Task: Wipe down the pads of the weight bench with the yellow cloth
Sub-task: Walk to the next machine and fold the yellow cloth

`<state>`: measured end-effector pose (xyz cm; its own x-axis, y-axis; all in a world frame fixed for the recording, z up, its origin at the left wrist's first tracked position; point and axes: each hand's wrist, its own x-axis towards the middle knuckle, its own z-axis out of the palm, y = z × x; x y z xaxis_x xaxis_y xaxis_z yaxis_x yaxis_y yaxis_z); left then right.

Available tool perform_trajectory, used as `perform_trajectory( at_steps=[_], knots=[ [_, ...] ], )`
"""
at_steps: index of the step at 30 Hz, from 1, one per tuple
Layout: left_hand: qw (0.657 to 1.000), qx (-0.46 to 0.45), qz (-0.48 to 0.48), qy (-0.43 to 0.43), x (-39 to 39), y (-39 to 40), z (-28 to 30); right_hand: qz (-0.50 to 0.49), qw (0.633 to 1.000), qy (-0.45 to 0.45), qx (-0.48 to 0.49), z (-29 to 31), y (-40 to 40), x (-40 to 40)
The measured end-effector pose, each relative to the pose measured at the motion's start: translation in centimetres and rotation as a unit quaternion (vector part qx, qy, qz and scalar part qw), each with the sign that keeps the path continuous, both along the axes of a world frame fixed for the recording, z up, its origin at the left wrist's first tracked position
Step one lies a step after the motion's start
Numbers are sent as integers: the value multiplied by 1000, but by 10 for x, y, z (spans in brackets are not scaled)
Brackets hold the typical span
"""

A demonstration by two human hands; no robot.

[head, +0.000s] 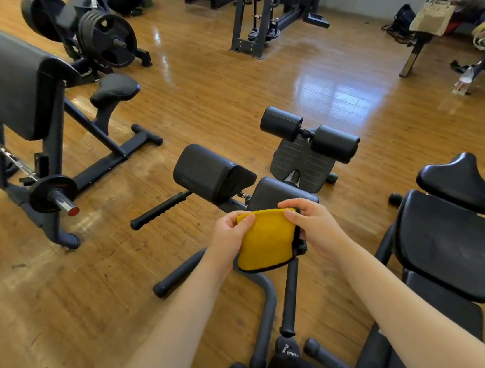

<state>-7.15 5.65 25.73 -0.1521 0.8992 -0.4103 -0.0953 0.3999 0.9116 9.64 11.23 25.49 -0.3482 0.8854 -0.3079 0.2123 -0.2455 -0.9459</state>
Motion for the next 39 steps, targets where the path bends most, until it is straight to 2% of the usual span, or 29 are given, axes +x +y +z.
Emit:
perform_trajectory(
  at_steps=[3, 7, 9, 11, 15, 20, 22, 24, 27, 29, 32, 35, 37, 39],
  knots=[
    [999, -15, 30, 5, 0, 0, -4, 51, 989, 75, -113, -6, -1, 5],
    [986, -43, -10, -162, -4, -10, -16, 49, 958, 174, -224, -14, -4, 9],
    [977, -74, -65, -190, -5, -15, -25, 22, 953, 189, -236, -19, -5, 10],
    [976, -84, -99, -176, -4, -17, -32, -2, 963, 158, -217, -23, -6, 12],
    [983, -94, -91, -127, 0, -11, -43, -26, 982, 71, -173, -33, -6, 20],
    [981, -128, -97, -105, 4, 1, -72, -60, 975, 72, -202, -64, -9, 33],
    [987, -107, -112, -52, 7, 4, -88, -61, 985, 42, -156, -76, -12, 39],
    [990, -73, -120, 11, 12, 8, -109, -64, 995, -25, -69, -91, -15, 45],
    [985, -53, -152, 58, 21, 11, -155, -63, 991, -118, 23, -126, -19, 55],
    [982, -115, -148, 32, 28, 8, -178, -54, 980, -185, 45, -152, -26, 60],
    [949, -259, -105, -146, 38, -1, -209, -62, 977, -203, -3, -185, -39, 66],
    [921, -292, -39, -254, 48, -7, -230, -19, 975, -221, -23, -208, -48, 74],
    [930, -276, 7, -244, 62, -11, -240, -4, 982, -186, -34, -218, -53, 84],
    [946, -247, 50, -204, 76, -17, -248, 3, 988, -124, -93, -223, -60, 94]
  ],
)
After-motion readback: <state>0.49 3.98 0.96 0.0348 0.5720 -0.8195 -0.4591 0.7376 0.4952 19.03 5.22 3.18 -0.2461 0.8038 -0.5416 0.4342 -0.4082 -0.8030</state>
